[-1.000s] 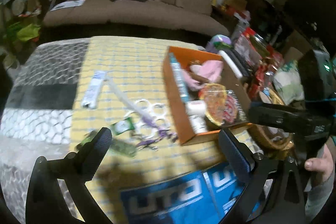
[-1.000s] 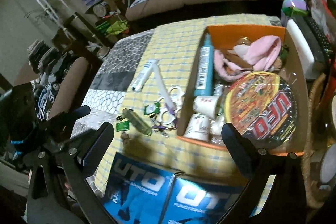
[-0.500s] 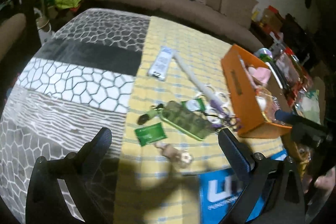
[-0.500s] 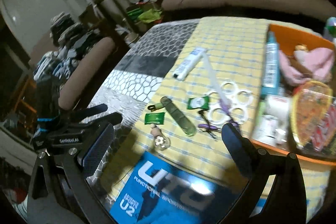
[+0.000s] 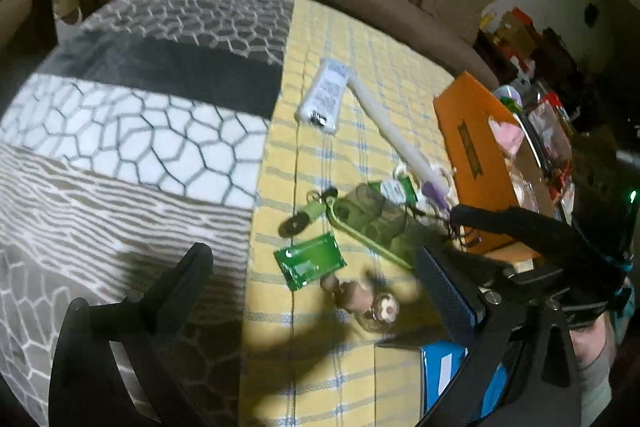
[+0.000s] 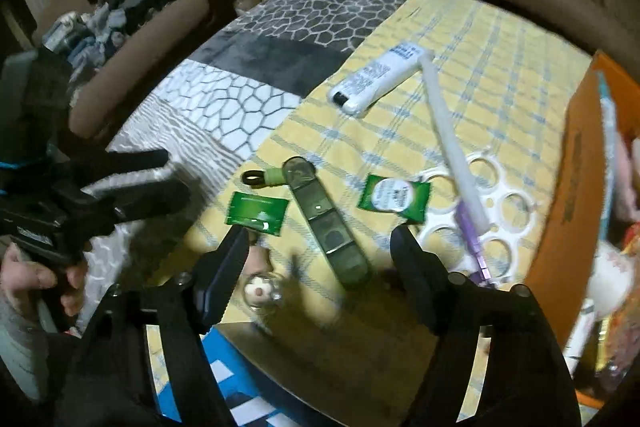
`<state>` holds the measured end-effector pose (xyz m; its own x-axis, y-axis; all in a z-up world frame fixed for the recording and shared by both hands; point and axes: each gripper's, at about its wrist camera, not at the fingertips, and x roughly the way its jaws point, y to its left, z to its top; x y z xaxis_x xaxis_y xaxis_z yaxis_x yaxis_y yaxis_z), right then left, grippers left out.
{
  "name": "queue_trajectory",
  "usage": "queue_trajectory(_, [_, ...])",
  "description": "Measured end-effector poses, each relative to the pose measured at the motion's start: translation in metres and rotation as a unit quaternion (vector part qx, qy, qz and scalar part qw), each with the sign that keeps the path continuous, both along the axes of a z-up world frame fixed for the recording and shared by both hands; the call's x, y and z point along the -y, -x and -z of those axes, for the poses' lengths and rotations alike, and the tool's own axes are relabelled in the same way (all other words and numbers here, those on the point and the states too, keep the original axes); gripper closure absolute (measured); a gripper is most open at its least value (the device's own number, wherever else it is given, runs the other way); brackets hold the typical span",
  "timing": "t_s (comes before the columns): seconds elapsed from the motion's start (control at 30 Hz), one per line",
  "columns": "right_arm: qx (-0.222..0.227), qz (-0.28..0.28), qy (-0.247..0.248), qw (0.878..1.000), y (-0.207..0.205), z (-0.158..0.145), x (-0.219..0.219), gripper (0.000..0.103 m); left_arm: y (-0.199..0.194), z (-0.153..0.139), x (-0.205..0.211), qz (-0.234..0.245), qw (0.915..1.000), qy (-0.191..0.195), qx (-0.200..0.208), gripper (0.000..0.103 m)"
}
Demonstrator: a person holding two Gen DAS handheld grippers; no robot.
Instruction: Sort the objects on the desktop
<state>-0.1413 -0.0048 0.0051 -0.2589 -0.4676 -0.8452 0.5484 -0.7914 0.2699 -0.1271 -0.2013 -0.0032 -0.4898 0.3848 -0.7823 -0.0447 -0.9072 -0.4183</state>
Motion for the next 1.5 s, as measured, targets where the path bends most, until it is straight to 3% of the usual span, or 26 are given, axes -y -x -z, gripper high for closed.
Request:
queue_trajectory(0.17, [0.022, 0.023, 0.045, 0.998, 0.004, -0.007, -0.024, 0.031, -0.002, 0.016, -0.013, 0.021, 0.999, 0.015, 0.036, 0.0])
queue_trajectory(0.3, [0.042, -0.002, 0.084, 0.996, -0.006, -0.014, -0.03, 0.039, -0.006, 0.017, -0.021, 0.032, 0.9985, 0.0, 0.045, 0.011])
queue_trajectory(0.37, [0.041, -0.044, 0.069, 0.996, -0.014, -0.013, -0.016, 0.041, -0.006, 0.011, -0.016, 0.006, 0.9988, 0.011, 0.046, 0.011])
queue_trajectory(0.43, [0.054, -0.087, 0.044, 0.994, -0.02, -0.006, 0.005, 0.042, -0.007, 0.001, -0.002, -0.023, 0.9989, -0.007, 0.039, 0.011])
queue_trajectory(0.57, [0.08, -0.127, -0.008, 0.989, -0.021, 0.014, 0.044, 0.047, -0.008, -0.009, 0.01, -0.029, 0.999, -0.015, 0.032, 0.011])
queue_trajectory(0.77, [0.074, -0.147, -0.105, 0.981, -0.019, 0.049, 0.075, 0.061, -0.003, 0.001, 0.022, -0.042, 0.9971, -0.033, 0.054, 0.011])
queue_trajectory(0.97, [0.064, -0.152, -0.135, 0.977, -0.018, 0.06, 0.079, 0.075, -0.005, 0.0, 0.032, -0.05, 0.9962, -0.049, 0.053, 0.011])
queue_trajectory(1.1, [0.05, -0.126, -0.086, 0.987, -0.016, 0.036, 0.063, 0.083, -0.005, -0.002, 0.032, -0.049, 0.9966, -0.049, 0.046, 0.011])
queue_trajectory(1.27, [0.044, -0.056, 0.038, 0.997, -0.005, -0.018, 0.011, 0.086, -0.005, -0.009, 0.016, -0.019, 0.9983, -0.049, 0.026, 0.011])
queue_trajectory(1.33, [0.036, -0.03, 0.072, 0.996, 0.0, -0.035, -0.006, 0.098, -0.005, -0.012, 0.008, -0.006, 0.9983, -0.055, 0.02, 0.011])
queue_trajectory(1.37, [0.029, -0.014, 0.086, 0.996, 0.001, -0.046, -0.02, 0.098, -0.005, -0.015, 0.002, 0.005, 0.9985, -0.054, 0.011, 0.011])
queue_trajectory(1.5, [-0.002, 0.016, 0.092, 0.996, 0.008, -0.071, -0.048, 0.098, -0.006, -0.022, -0.025, 0.046, 0.9975, -0.053, -0.008, 0.011])
